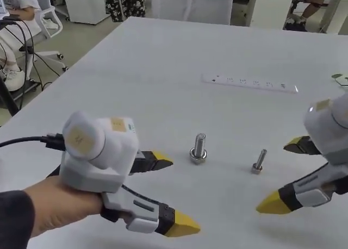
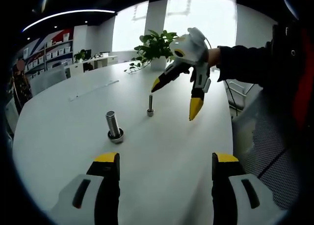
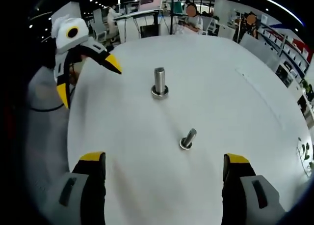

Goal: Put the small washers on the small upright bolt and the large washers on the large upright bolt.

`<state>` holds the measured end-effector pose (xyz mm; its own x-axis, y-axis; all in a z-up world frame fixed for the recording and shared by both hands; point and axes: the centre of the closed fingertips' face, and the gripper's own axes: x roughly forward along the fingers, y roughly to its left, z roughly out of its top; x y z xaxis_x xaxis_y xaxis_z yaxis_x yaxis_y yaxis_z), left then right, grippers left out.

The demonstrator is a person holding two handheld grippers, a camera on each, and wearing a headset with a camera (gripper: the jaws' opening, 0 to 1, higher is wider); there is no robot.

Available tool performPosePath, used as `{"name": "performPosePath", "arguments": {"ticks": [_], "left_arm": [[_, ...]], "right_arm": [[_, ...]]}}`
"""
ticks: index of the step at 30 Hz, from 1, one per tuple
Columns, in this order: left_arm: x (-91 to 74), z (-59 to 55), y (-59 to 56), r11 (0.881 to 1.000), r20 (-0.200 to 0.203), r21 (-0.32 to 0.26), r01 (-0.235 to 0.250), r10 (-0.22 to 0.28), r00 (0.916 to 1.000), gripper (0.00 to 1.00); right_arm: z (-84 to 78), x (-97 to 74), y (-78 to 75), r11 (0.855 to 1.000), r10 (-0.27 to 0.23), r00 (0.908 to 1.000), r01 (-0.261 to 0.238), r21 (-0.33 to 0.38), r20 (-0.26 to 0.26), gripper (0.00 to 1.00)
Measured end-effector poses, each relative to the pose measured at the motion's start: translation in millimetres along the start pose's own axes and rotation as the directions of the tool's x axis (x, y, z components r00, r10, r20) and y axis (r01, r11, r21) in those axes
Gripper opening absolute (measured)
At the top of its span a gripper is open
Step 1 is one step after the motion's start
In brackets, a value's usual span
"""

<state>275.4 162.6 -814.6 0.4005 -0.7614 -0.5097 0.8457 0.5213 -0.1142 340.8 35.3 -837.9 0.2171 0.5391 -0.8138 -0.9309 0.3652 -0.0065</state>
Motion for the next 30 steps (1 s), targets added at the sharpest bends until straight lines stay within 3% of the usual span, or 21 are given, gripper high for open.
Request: {"name": "performPosePath", "arguments": {"ticks": [14,24,30], "left_arm": [[-8.8,2.3,3.0,1.0,0.017,-0.003,-0.023,0.023,0.9996,0.76],[-20.4,3.1,2.6,0.999,0.026,-0.003,-0.041,0.041,0.9988,0.77],[-24.2,6.5,2.8,0.999,0.034,-0.006,-0.05,0.05,0.9982,0.77]], "right_arm": [[-9.5,-15.8,25.7,0.997,-0.05,0.9955,0.045,0.067,0.08,1.0],[-4.7,-29.7,42.8,0.991,-0.094,0.9817,0.076,0.112,0.165,1.0],[-10.3,-31.7,56.8,0.987,-0.114,0.9758,0.091,0.129,0.186,1.0]]}}
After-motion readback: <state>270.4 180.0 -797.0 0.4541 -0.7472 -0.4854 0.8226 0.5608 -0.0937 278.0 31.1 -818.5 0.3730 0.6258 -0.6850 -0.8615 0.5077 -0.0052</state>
